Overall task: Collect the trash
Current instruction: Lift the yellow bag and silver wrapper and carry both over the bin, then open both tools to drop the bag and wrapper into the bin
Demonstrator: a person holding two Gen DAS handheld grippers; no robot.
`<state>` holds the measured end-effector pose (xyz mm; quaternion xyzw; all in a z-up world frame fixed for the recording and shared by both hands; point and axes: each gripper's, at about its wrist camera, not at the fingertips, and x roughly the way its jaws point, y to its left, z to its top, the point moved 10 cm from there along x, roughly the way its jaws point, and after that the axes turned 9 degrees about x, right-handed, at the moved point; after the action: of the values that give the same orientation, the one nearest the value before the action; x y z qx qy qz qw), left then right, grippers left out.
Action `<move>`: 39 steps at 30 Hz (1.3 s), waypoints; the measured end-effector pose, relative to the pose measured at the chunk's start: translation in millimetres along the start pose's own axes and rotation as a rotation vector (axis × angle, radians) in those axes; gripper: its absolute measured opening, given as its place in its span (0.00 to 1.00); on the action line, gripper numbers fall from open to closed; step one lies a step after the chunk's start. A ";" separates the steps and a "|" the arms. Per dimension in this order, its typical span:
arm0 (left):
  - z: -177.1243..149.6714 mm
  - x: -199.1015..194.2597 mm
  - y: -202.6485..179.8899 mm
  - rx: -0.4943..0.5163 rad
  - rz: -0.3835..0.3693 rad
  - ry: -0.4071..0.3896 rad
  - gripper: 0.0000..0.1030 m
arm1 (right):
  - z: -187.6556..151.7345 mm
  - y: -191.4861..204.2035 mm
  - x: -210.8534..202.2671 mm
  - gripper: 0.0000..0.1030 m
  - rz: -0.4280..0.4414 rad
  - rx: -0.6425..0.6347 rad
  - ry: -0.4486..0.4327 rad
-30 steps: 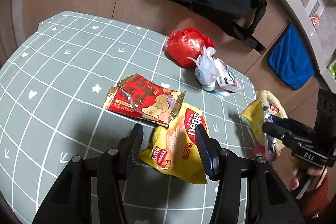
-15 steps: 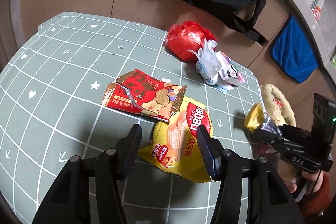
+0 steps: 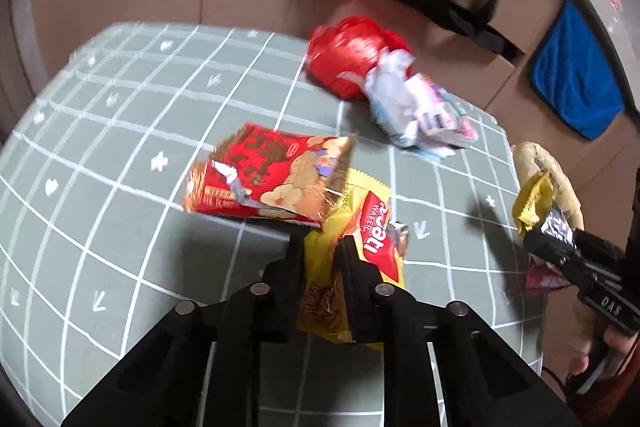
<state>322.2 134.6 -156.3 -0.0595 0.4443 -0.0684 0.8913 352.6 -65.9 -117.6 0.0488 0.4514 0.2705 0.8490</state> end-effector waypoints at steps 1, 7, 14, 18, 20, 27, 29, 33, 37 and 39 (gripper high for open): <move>3.9 -5.2 -3.1 0.007 0.011 -0.019 0.15 | 2.6 0.1 -3.1 0.19 0.008 0.003 -0.009; 54.9 -64.0 -32.9 0.070 0.097 -0.231 0.14 | 35.8 4.4 -36.8 0.19 0.040 -0.040 -0.106; 123.5 -123.8 -103.5 0.198 0.169 -0.457 0.14 | 86.6 -10.9 -102.9 0.19 0.015 -0.085 -0.264; 146.7 -127.8 -157.5 0.255 0.114 -0.506 0.14 | 109.3 -40.8 -150.9 0.19 -0.029 -0.063 -0.357; 153.3 -122.6 -184.3 0.274 0.069 -0.512 0.14 | 113.8 -55.7 -168.5 0.19 -0.051 -0.043 -0.387; 161.8 -100.1 -272.1 0.317 -0.086 -0.497 0.14 | 117.2 -124.9 -229.8 0.19 -0.153 0.058 -0.478; 160.5 -94.3 -293.4 0.337 -0.115 -0.496 0.14 | 115.5 -136.8 -238.6 0.19 -0.172 0.074 -0.487; 158.8 -82.6 -322.9 0.347 -0.167 -0.493 0.14 | 110.6 -157.3 -254.5 0.19 -0.224 0.091 -0.510; 157.2 -70.1 -342.1 0.354 -0.195 -0.463 0.14 | 105.2 -168.7 -257.9 0.19 -0.254 0.093 -0.517; 158.5 -66.0 -346.8 0.356 -0.206 -0.454 0.14 | 102.8 -175.7 -257.4 0.19 -0.255 0.103 -0.513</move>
<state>385.8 -187.8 48.2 0.0391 0.2066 -0.2203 0.9525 392.2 -328.0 75.9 0.1014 0.2374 0.1172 0.9590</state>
